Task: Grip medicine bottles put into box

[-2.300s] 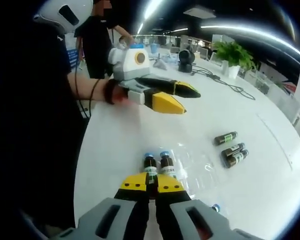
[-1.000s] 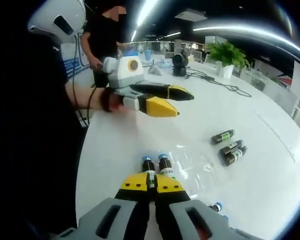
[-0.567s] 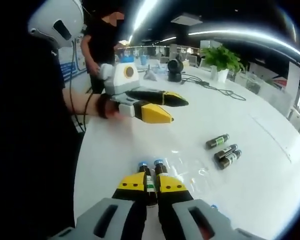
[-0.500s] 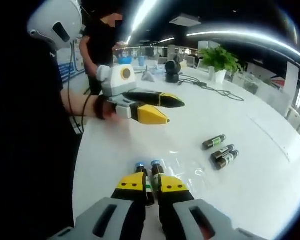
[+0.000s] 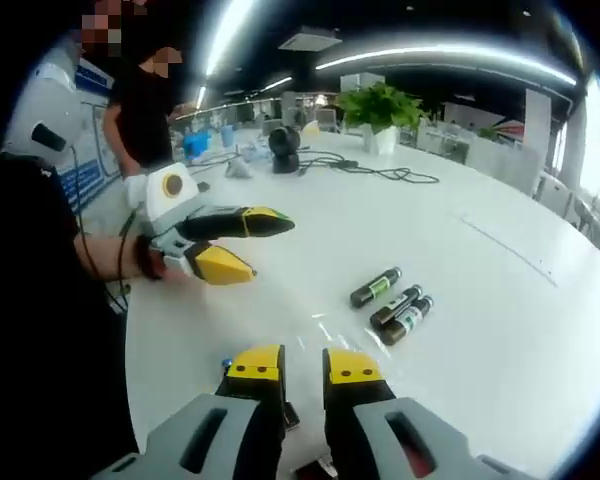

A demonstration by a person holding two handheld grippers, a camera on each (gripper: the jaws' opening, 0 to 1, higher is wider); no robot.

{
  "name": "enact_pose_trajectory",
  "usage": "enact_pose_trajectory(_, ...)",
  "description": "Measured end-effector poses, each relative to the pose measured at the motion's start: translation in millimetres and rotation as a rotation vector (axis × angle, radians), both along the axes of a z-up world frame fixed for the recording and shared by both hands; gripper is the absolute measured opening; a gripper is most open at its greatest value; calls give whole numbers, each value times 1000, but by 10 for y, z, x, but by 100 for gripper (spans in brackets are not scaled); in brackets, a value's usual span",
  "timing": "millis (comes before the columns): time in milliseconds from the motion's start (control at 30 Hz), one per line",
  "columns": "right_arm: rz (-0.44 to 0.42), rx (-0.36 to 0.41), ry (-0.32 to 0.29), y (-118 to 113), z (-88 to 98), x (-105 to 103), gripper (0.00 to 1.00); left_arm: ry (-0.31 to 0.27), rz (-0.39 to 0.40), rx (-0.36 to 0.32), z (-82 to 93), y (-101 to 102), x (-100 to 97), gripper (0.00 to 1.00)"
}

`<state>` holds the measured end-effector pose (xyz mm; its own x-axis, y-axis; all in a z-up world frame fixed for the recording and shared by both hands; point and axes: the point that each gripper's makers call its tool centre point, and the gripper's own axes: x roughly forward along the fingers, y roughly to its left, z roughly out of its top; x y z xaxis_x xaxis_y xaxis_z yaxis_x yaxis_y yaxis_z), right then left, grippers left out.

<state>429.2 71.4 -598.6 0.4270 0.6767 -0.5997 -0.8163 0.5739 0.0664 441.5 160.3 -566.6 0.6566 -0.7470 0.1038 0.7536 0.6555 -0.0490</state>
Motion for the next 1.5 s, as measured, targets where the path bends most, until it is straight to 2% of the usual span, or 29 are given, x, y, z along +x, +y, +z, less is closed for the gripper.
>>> enact_pose_trajectory(333, -141, 16, 93, -10, 49, 228, 11, -9, -7, -6, 25, -4, -21, 34)
enact_pose_trajectory(467, -234, 56, 169, 11, 60, 343, 11, -13, -10, -5, 26, -7, -29, 34)
enact_pose_trajectory(567, -264, 76, 222, 79, 81, 424, 10, -20, -15, -3, 32, -12, -43, 34)
enact_pose_trajectory(833, -319, 61, 276, 168, 44, 571, 10, -36, -23, 15, 34, -39, -77, 34)
enact_pose_trajectory(900, -328, 50, 260, 192, 46, 603, 10, -36, -23, 11, 39, -35, -77, 34)
enact_pose_trajectory(1000, -337, 33, 267, 225, 33, 633, 10, -42, -25, 12, 45, -37, -86, 34)
enact_pose_trajectory(1133, -370, 30, 349, 285, -23, 630, 12, -50, -26, 22, 42, -44, -94, 34)
enact_pose_trajectory(1267, -377, -4, 380, 332, -92, 677, 12, -49, -27, 21, 42, -39, -96, 34)
enact_pose_trajectory(1500, -444, -37, 469, 384, -234, 786, 12, -53, -31, 26, 30, -34, -102, 34)
